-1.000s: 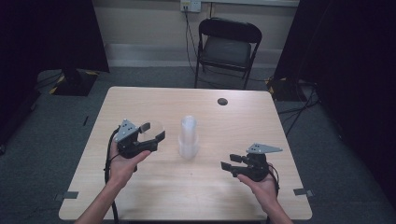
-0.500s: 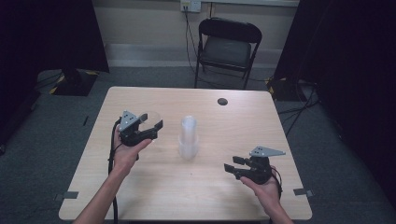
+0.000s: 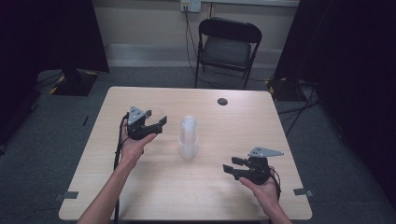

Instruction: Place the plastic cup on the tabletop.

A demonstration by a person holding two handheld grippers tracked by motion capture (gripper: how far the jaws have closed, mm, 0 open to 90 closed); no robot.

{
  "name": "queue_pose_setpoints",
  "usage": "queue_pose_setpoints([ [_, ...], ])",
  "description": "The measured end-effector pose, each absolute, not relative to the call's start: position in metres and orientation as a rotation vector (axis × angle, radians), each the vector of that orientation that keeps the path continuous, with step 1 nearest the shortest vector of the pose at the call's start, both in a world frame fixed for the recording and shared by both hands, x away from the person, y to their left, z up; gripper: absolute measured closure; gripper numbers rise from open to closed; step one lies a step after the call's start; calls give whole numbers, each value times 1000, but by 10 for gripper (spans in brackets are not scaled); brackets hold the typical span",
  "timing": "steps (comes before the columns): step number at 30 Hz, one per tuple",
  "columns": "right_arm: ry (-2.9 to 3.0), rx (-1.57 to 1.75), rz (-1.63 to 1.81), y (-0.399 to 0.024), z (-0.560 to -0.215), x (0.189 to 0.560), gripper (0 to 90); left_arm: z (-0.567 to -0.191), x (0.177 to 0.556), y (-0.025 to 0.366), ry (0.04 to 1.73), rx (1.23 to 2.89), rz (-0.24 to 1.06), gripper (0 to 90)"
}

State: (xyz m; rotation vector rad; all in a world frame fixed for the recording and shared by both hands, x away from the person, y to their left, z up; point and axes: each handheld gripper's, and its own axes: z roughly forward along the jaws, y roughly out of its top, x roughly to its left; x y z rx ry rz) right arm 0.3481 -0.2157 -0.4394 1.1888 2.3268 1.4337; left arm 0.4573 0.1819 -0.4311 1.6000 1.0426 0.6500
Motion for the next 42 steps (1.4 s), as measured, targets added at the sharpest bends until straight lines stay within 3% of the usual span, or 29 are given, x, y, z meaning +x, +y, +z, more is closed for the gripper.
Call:
queue_pose_setpoints([
  [42, 2343, 1191, 1430, -215, -442, 348, 452, -470, 478, 162, 1082, 1779, 550, 239],
])
